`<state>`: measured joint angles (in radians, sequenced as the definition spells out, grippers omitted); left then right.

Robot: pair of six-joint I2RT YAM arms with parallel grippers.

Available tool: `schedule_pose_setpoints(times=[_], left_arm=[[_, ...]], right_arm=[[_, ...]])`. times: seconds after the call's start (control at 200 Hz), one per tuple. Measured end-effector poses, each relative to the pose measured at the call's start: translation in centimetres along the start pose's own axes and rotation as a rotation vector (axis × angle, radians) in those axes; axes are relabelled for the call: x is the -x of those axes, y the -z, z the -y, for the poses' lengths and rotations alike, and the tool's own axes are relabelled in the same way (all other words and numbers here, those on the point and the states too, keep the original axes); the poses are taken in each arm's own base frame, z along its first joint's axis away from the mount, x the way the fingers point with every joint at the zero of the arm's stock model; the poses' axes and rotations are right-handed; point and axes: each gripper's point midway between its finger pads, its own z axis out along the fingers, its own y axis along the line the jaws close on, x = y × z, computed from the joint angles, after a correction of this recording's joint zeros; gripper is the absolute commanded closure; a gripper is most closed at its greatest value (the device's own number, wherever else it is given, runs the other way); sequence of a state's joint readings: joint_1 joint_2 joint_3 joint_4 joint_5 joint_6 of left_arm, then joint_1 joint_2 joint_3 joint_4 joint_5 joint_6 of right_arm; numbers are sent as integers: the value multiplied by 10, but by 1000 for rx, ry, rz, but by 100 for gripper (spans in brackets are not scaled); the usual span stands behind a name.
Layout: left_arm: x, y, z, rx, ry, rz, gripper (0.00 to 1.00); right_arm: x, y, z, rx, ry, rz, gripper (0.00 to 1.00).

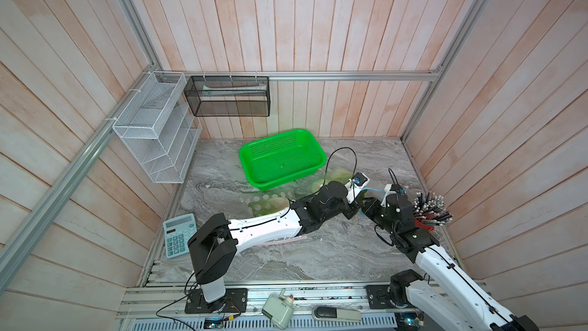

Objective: Open the zip-top bag and take out the chinese cabbages
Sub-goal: Pick up the Chinese cabbage from the zipper food storage bag.

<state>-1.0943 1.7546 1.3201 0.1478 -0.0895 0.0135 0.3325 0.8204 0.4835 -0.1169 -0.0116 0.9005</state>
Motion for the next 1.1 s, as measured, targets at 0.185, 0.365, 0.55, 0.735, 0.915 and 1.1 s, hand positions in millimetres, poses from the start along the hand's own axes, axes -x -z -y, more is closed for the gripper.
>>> schedule_pose_setpoints(times=[0.185,0.365,0.55,0.735,0.915,1.1], left_arm=[[-3,1,1,-6,-16,9,100],[1,3,2,-14,-24,23,100],[7,5,5,-30,-25,39,100],[9,6,9,-56,-25,47,100],[6,6,7,-81,-14,46,100],[3,6,1,-99,13,43,100]], right_arm=[[6,-8,-16,68,-20,14,64],[5,-22,-15,83,-46,14,68],[8,-33,-12,95,-62,27,69],[17,-42,-8,104,-79,48,70],[10,-54,-6,106,-78,17,70],[6,-62,-7,103,-69,-19,70]])
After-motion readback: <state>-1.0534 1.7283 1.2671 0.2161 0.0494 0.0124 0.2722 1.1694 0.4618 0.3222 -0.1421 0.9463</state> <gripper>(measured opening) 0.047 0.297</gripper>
